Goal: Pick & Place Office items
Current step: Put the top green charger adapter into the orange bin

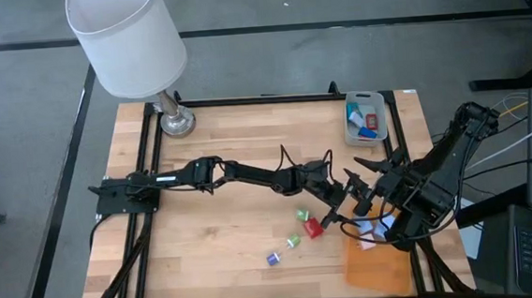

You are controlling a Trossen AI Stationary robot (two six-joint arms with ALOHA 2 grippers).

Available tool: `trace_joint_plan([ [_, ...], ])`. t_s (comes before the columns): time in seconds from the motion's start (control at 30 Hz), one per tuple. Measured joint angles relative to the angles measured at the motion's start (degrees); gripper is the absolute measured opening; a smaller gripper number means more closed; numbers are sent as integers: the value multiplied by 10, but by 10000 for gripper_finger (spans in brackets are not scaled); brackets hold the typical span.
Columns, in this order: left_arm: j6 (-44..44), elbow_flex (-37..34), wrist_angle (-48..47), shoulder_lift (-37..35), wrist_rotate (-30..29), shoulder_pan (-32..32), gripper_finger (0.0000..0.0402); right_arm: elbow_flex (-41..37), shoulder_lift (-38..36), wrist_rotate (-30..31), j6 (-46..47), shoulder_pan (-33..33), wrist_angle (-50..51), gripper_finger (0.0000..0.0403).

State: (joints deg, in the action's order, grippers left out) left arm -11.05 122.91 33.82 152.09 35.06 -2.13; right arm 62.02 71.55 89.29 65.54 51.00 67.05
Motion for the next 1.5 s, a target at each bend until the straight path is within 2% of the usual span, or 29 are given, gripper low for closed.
trace_joint_plan([
  [0.23, -4, 0, -89, -15, -29, 21, 263, 0, 0, -17, -13, 0, -4, 172],
  [0.43, -13, 0, -230, -49, 22, 60, 240, 0, 0, -17, -69, 0, -8, 172],
  [0.6, -60, 0, -329, -77, 33, 86, 225, 0, 0, 6, -78, 0, -26, 172],
  [0.83, -156, -1, -481, -133, 40, 107, 226, 1, -1, 7, -99, -12, -28, 171],
  [0.9, -165, 0, -493, -153, 55, 117, 225, 1, -1, 7, -100, -18, -28, 171],
  [1.03, -136, 0, -496, -185, 122, 148, 224, 1, 0, -3, -91, -27, -28, 171],
  [1.17, -134, 0, -519, -217, 94, 169, 224, 1, 1, -17, -89, -27, -30, 171],
  [1.37, -154, -1, -618, -267, 33, 183, 223, -25, 2, -11, -45, -27, -30, 171],
  [1.5, -163, -1, -662, -317, 29, 182, 223, -56, 3, 5, 2, -29, -29, 171],
])
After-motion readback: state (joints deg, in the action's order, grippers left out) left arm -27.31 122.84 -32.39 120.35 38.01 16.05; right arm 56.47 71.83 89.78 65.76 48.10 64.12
